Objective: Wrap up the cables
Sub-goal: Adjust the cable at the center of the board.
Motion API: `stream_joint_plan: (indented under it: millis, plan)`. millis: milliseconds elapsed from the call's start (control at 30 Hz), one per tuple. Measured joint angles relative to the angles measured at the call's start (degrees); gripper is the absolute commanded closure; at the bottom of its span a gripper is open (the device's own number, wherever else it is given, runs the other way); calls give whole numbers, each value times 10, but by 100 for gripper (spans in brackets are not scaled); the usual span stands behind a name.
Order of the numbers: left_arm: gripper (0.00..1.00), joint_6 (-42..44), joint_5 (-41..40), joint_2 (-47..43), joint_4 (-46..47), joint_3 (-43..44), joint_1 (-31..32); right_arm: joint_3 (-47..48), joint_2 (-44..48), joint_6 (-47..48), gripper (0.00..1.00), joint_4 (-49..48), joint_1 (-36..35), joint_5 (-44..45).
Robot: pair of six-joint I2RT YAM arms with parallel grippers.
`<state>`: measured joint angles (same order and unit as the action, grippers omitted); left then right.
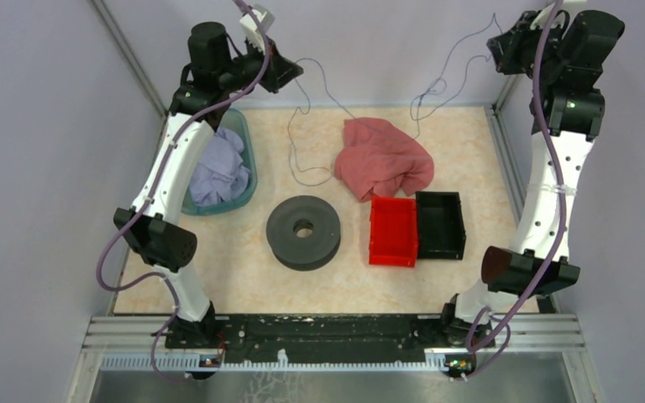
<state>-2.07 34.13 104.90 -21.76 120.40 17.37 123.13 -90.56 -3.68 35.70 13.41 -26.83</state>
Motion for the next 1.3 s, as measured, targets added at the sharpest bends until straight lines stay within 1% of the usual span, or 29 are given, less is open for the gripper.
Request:
stream_joint_plan:
  millis: [100,200,267,433,533,633,700,767,833,1000,1167,1233,1300]
  plan:
    - [100,-5,-10,-1,14,6,9,0,0,-9,100,8,-11,-24]
    - [100,10,-42,-2,27,-21,8,0,0,-14,100,12,-26,-50]
    - [100,33,-68,-3,31,-62,5,0,0,-14,100,12,-40,-61]
    - [100,104,-143,-3,22,-196,-3,0,0,-8,100,16,-60,-65]
    - [100,132,-185,3,16,-220,-10,0,0,-2,100,21,-62,-59]
    - [100,157,-225,10,18,-221,-23,0,0,9,100,22,-62,-41]
    - [96,170,-239,13,22,-221,-31,0,1,19,100,24,-62,-25]
    - [90,180,-241,19,24,-221,-38,0,2,28,100,25,-62,-9]
    - [81,188,-229,26,24,-221,-41,0,4,33,100,25,-62,2]
    - [47,209,-151,54,1,-211,-40,3,10,35,100,27,-70,10]
    - [18,209,-74,72,-27,-182,-38,-13,26,19,100,16,-101,10]
    - [10,201,-41,70,-26,-172,-36,-37,40,5,100,5,-114,10]
    - [6,190,-13,65,-20,-166,-33,-61,51,-9,100,-4,-132,16]
